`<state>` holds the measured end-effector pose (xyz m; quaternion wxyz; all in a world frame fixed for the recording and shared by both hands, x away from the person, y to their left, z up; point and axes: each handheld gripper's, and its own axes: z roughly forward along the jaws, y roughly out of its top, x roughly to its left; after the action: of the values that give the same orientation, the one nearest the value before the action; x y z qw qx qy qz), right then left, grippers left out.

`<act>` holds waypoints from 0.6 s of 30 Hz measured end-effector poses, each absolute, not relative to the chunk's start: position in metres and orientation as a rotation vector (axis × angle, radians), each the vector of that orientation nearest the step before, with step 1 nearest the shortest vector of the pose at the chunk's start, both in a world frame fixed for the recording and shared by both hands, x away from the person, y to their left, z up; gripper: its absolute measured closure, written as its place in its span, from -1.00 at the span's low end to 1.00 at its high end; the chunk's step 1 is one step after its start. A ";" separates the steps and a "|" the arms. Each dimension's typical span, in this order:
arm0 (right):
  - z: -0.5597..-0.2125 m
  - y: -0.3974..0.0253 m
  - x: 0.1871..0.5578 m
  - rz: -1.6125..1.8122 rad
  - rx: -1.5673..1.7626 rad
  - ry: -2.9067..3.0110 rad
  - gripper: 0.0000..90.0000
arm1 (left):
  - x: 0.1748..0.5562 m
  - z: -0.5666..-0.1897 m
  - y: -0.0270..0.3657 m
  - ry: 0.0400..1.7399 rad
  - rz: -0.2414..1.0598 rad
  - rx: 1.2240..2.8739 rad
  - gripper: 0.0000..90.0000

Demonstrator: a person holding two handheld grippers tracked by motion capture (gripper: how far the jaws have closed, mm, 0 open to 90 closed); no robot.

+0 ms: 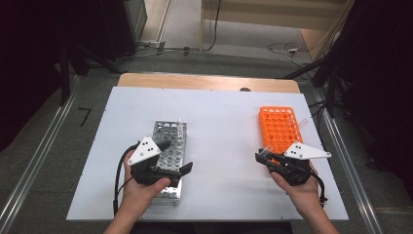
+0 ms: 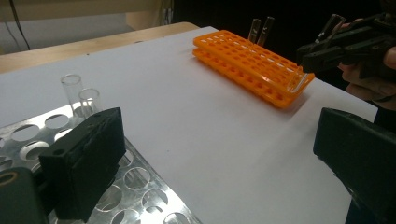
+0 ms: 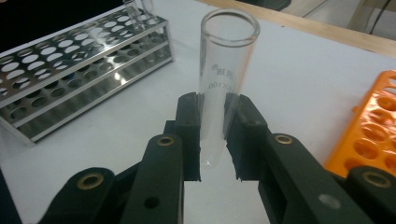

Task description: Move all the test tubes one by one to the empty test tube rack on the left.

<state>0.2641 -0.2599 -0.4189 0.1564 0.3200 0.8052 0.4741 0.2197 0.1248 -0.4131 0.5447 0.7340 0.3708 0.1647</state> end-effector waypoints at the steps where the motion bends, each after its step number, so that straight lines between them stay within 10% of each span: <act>1: -0.419 -0.257 0.263 1.360 0.913 2.312 0.63 | 0.219 -0.413 0.123 0.874 0.386 1.745 -0.95; 18: -0.427 -0.209 0.245 1.335 0.789 2.428 0.64 | 0.217 -0.408 0.091 0.819 0.337 1.770 -0.77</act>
<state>0.2453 -0.2088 -0.4271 0.1301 0.2716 0.8356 0.4595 0.2170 0.0906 -0.4085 0.5490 0.7474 0.3460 0.1423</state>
